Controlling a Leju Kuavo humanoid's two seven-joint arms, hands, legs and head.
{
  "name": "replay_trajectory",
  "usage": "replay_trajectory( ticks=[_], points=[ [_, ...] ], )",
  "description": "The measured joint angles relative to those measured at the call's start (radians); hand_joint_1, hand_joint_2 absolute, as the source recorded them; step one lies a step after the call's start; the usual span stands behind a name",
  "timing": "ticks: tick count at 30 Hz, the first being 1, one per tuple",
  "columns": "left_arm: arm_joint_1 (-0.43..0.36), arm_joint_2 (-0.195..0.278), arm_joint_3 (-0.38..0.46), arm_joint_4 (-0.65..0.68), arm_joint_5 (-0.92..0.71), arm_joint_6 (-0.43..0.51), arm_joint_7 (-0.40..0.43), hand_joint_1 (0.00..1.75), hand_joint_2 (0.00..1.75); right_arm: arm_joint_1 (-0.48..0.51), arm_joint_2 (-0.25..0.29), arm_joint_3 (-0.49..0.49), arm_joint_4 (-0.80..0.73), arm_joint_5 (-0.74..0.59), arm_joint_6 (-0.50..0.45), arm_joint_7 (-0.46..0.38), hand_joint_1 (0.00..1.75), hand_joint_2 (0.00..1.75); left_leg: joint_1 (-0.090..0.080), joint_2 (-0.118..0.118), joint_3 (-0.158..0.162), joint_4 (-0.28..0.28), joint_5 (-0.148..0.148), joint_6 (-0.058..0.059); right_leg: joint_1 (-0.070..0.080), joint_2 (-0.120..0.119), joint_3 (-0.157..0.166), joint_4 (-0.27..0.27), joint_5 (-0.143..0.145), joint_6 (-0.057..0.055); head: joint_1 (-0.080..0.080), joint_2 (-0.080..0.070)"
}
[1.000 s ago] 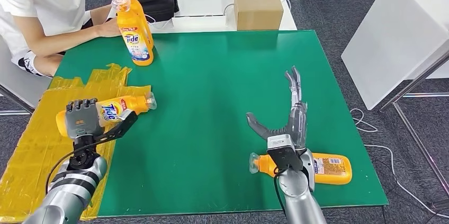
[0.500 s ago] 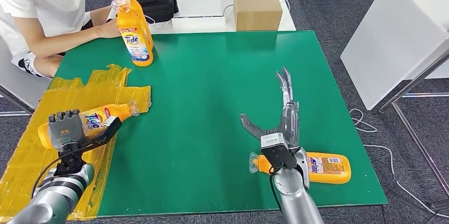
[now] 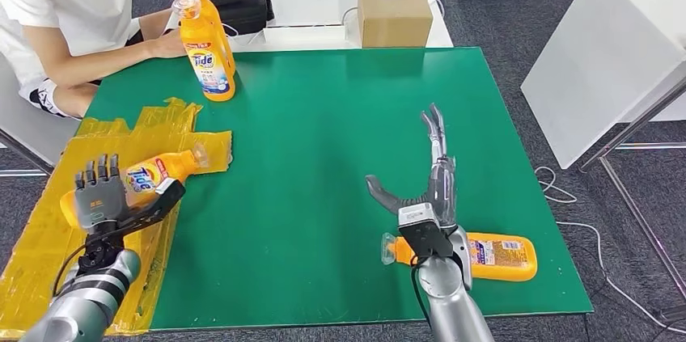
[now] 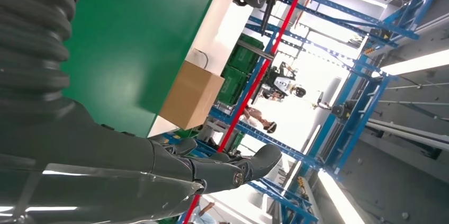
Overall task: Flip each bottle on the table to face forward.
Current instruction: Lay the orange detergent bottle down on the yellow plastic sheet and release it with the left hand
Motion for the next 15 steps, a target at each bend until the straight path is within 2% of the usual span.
replay_trajectory(
  ticks=[3,5,7,9,15],
  points=[
    [-0.005,-0.062,0.114,0.001,0.333,-0.097,-0.390,0.00,1.75,0.012,-0.004,-0.001,-0.002,0.001,0.004,-0.003,0.00,1.75,0.000,-0.002,0.000,0.000,0.000,0.000,-0.001,-0.001,0.001,0.000,0.000,0.000,0.000,0.000],
    [-0.007,-0.103,0.174,-0.007,0.488,-0.191,-0.522,0.00,1.75,0.019,-0.007,-0.003,-0.007,0.006,0.015,-0.004,0.00,1.75,-0.001,-0.001,0.000,0.000,0.000,0.000,-0.002,0.000,0.001,0.000,0.000,0.000,0.000,0.000],
    [-0.007,-0.137,0.208,-0.031,0.578,-0.266,-0.564,0.00,1.75,0.026,-0.008,-0.006,-0.013,0.012,0.026,-0.004,0.00,1.75,-0.002,0.000,0.000,0.000,0.000,0.000,-0.002,0.000,0.001,0.000,0.000,0.000,0.000,0.000],
    [-0.006,-0.160,0.227,-0.056,0.621,-0.304,-0.574,0.00,1.75,0.032,-0.008,-0.010,-0.018,0.015,0.033,-0.004,0.00,1.75,-0.002,0.001,0.001,0.000,0.000,0.000,-0.002,0.000,0.001,0.000,0.000,0.000,0.000,0.000],
    [0.006,-0.190,0.253,-0.097,0.650,-0.327,-0.580,0.00,1.75,0.036,-0.009,-0.017,-0.022,0.017,0.035,-0.004,0.00,1.75,-0.001,0.001,0.001,0.000,0.000,0.000,-0.001,0.000,0.001,0.000,0.000,0.000,0.000,0.000]
  ],
)
